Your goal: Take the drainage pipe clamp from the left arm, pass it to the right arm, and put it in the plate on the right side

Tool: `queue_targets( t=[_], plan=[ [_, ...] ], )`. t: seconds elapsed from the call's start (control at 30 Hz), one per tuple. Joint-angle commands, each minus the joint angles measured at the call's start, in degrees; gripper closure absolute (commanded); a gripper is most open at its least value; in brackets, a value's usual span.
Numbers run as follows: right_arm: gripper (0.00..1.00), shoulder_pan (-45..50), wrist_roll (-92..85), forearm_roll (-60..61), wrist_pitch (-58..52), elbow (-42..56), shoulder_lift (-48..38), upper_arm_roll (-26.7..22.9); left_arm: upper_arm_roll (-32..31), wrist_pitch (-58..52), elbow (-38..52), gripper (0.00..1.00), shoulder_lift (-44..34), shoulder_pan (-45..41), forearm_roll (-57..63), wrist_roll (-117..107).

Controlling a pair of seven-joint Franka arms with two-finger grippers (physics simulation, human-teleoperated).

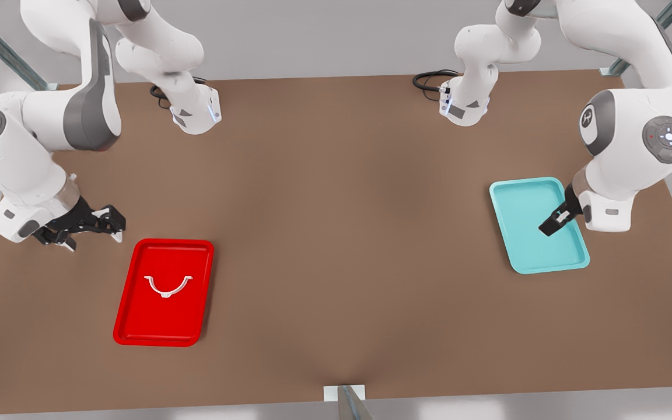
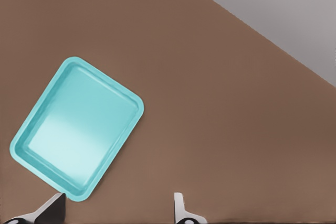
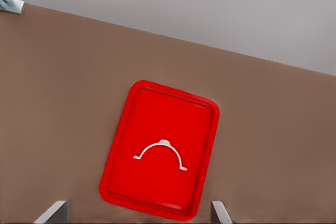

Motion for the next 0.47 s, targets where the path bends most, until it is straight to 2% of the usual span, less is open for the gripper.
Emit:
queue_targets(
  t=[0.0,0.43],
  plan=[
    [0.00,2.21,5.55,3.50,-10.27,-0.14,-0.36,-2.77,-0.06,-0.55,0.03,0.00,-0.06,-0.23,0.18,36.83],
    [0.00,2.30,4.58,4.91,-10.71,1.09,-0.19,-2.42,0.02,-0.72,0.03,0.00,0.03,-1.11,0.18,36.57]
  ],
)
